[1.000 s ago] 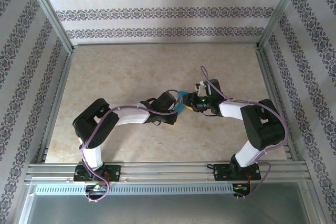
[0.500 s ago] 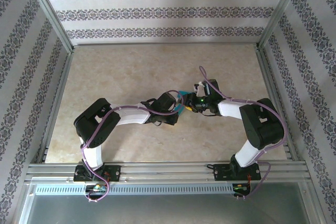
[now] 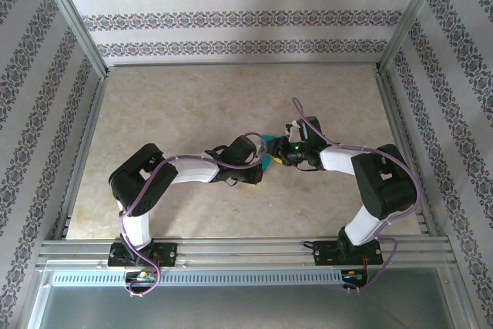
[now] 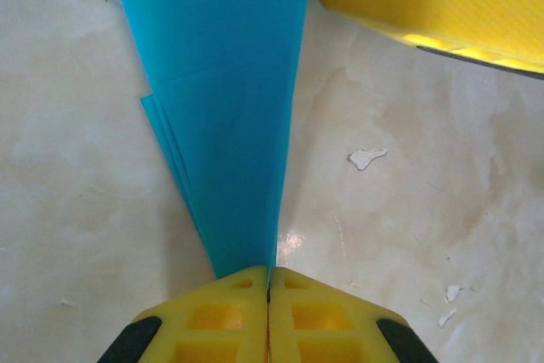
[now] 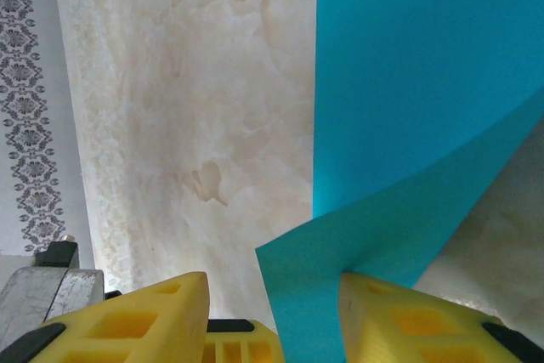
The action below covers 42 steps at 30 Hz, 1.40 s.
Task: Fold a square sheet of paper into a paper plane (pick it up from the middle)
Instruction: Fold the wing for the fifth time at the center of the table.
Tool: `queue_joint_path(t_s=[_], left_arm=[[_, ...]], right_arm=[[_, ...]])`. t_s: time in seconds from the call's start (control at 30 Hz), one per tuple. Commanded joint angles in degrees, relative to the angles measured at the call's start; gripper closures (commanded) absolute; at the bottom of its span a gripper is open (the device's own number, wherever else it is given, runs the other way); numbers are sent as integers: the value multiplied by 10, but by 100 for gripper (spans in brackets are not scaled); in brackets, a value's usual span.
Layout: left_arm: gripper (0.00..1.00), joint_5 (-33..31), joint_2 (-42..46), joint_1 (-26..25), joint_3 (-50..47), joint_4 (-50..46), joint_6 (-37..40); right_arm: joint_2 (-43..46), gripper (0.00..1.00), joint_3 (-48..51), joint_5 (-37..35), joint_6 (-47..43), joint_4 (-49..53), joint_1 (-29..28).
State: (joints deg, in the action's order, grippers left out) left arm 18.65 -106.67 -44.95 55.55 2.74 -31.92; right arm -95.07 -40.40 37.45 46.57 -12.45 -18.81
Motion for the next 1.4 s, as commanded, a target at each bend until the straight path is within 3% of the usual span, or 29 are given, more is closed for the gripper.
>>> queue_joint_path(t_s=[0.0, 0.43, 0.63, 1.37], left_arm=[[92, 47, -25, 18, -20, 18, -36], [94, 132, -53, 62, -23, 31, -107], [94, 153, -63, 78, -55, 92, -147], [91, 154, -84, 79, -45, 54, -120]], right_arm=[[13, 55, -4, -10, 1, 2, 9], [32, 54, 12, 9, -18, -9, 15], [27, 57, 21, 39, -36, -17, 4], [-60, 62, -18, 34, -33, -12, -23]])
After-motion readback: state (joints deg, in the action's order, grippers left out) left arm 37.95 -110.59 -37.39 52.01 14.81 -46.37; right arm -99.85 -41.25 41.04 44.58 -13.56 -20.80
